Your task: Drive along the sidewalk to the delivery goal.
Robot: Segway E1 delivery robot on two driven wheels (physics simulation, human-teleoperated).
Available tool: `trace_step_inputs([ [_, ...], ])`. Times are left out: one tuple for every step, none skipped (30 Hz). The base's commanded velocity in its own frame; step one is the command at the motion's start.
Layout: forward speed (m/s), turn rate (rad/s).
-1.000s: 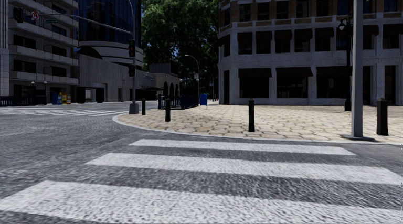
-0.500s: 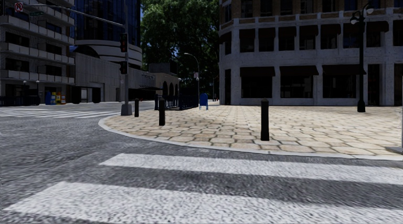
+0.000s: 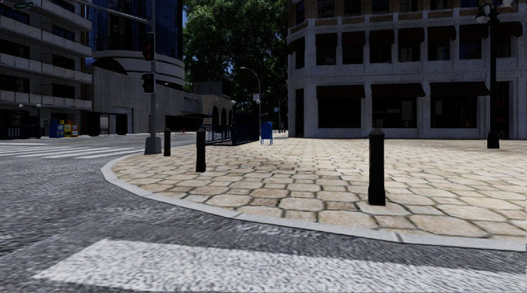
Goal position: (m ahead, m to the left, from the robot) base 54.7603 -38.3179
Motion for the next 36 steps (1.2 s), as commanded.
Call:
trace_step_inputs([
  [2.00,0.00],
  [2.00,-0.03],
  [2.00,-0.03],
  [2.00,-0.05],
  [2.00,-0.08],
  [2.00,-0.10],
  [2.00,-0.11],
  [2.00,-0.11],
  [2.00,-0.15],
  [2.00,-0.18],
  [2.00,-0.19],
  [2.00,-0.19],
  [2.00,-0.19],
  [2.00,-0.19],
  [2.00,-0.21],
  [2.00,-0.22],
  [1.95,-0.22],
  [1.95,-0.22],
  [1.89,-0.22],
  [1.86,-0.22],
  [1.81,-0.22],
  [1.73,-0.24],
  [1.73,-0.24],
  [1.66,-0.27],
  [1.64,-0.28],
  [1.63,-0.28],
  [1.63,-0.28],
  [1.63,-0.28],
  [1.63,-0.28],
  [1.63,-0.28],
  [1.62,-0.28],
  [1.60,-0.28],
  [1.60,-0.28],
  [1.59,-0.28],
  [1.57,-0.28],
  [1.55,-0.28],
])
